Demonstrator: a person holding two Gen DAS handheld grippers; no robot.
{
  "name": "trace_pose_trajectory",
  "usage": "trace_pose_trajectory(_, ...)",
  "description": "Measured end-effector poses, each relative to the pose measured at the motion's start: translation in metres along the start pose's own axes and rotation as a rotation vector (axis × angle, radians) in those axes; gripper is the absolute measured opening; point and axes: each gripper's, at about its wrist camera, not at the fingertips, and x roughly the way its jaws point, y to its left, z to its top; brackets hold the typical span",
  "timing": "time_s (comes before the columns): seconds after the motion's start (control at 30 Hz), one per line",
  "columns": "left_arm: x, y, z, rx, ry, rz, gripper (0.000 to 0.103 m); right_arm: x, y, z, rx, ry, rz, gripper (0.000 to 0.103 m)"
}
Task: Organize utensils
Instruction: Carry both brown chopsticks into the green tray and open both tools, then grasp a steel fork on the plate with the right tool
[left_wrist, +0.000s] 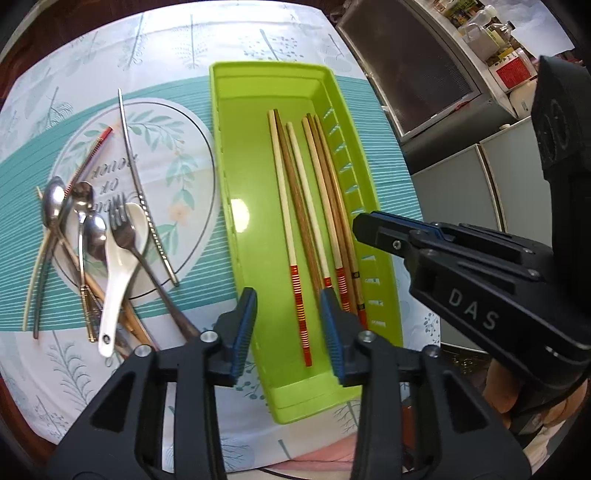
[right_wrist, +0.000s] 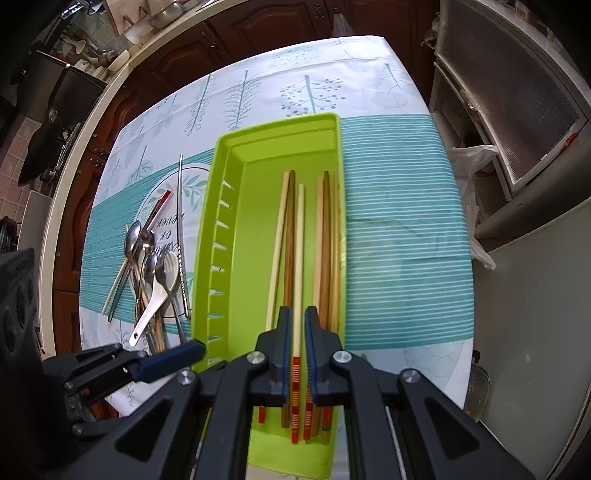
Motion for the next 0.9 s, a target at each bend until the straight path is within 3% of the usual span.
trace_pose_trajectory(0.43,-0.057,0.046,-0.026,0.063,-0.079,0.112,0.034,-0.013,0.031,-0.008,-0.055,-0.015,0.027,0.007)
trace_pose_trajectory(0.9,-0.131,0.158,-0.041,-0.106,-0.188,0.175,0.034,-0.018,0.092,0.001,-0.151,-0.018,0.081,0.007)
